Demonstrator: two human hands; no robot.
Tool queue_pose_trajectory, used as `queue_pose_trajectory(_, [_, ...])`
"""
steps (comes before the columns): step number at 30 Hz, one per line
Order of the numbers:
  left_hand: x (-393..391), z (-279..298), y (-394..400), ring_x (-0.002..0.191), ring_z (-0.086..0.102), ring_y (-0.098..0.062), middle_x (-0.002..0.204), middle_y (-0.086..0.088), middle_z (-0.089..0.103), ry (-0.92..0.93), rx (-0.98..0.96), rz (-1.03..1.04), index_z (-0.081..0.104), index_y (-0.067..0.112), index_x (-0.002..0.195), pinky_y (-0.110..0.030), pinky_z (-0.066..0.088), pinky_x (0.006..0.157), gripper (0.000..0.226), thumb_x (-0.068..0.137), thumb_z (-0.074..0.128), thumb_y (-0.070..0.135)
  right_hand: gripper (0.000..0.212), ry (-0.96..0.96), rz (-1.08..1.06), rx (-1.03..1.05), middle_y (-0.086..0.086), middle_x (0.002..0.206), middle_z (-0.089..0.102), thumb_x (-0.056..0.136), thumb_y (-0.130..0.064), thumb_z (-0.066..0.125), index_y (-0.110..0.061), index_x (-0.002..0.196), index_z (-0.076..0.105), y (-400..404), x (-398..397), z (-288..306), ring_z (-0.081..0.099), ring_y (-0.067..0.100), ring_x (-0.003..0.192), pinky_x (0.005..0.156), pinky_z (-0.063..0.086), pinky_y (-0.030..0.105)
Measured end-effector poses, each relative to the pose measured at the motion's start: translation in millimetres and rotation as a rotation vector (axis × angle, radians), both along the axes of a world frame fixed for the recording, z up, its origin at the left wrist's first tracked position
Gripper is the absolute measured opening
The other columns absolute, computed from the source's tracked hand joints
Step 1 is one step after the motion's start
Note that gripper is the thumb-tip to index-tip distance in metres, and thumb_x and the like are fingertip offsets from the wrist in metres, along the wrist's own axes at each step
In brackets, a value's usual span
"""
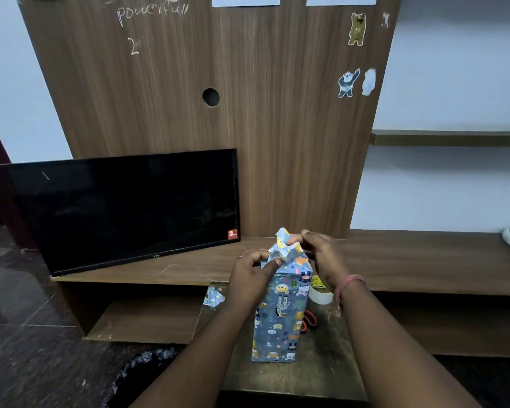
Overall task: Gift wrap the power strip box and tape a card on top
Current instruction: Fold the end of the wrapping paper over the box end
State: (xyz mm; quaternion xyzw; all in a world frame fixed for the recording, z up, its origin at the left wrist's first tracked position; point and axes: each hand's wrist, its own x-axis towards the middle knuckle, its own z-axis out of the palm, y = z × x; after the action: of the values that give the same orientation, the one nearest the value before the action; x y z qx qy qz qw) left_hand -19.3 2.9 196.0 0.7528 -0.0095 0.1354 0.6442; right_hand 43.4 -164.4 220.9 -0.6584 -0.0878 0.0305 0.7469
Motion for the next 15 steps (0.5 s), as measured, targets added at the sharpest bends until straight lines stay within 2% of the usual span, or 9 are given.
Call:
queue_pose_trajectory(2, [-3.4,-0.8,-2.0,0.097,0.071,-0.017,0.102,0.006,0.074,-0.056,0.006,0.0,0.076,0.031,0.084,-0.048,0.058,0.088,0.01,0.086,0.075,0.041,0.003,-0.026,0.039,-0.045,0.013,0.089,0.074,0.09,-0.01,0.066,-0.009,0.088,0.068,1.9,8.0,9.8,0.065,0.03,0.081,0.072,0.052,0.035])
queue_pose_trajectory(4, [-5.7,-0.8,-2.4,0.095,0.07,-0.01,0.101,0.007,0.072,-0.106,0.011,-0.006,0.075,0.033,0.08,-0.038,0.057,0.084,0.013,0.091,0.075,0.026,0.025,-0.012,0.146,-0.113,0.011,0.097,0.076,0.082,-0.019,0.081,-0.011,0.098,0.064,3.7,14.7,24.7,0.071,0.029,0.091,0.081,0.056,0.039])
queue_pose_trajectory(6, [-5.0,-2.6,-0.6,0.093,0.068,-0.007,0.101,0.004,0.07,-0.13,0.031,-0.009,0.074,0.035,0.079,-0.035,0.056,0.083,0.018,0.092,0.075,0.023,0.045,-0.042,0.201,-0.4,-0.001,0.098,0.076,0.074,-0.038,0.088,-0.015,0.106,0.067,5.5,19.4,43.0,0.072,0.015,0.094,0.083,0.055,0.033])
queue_pose_trajectory(8, [-3.1,-3.7,1.1,0.093,0.067,-0.006,0.101,0.003,0.068,-0.13,0.042,0.007,0.073,0.038,0.079,-0.034,0.056,0.083,0.019,0.092,0.075,0.024,0.041,-0.099,0.268,-0.703,-0.009,0.089,0.073,0.072,-0.041,0.089,-0.021,0.103,0.073,11.9,22.5,59.9,0.069,0.008,0.086,0.077,0.053,0.025])
queue_pose_trajectory(11, [-1.9,-6.4,3.3,0.093,0.071,-0.015,0.1,0.004,0.072,-0.083,-0.019,0.014,0.074,0.031,0.085,-0.046,0.06,0.082,0.007,0.09,0.078,0.028,0.025,-0.123,0.344,-0.959,-0.001,0.091,0.076,0.074,-0.028,0.089,-0.019,0.094,0.076,21.9,28.7,74.4,0.07,0.013,0.085,0.076,0.056,0.03])
queue_pose_trajectory(15, [-6.8,-6.6,7.2,0.082,0.076,-0.028,0.091,0.0,0.078,0.018,-0.124,0.001,0.07,0.017,0.098,-0.052,0.061,0.072,0.017,0.087,0.08,0.025,0.011,-0.128,0.283,-0.961,0.002,0.077,0.076,0.081,-0.006,0.079,-0.012,0.09,0.077,24.8,30.4,86.4,0.068,0.011,0.072,0.07,0.056,0.029])
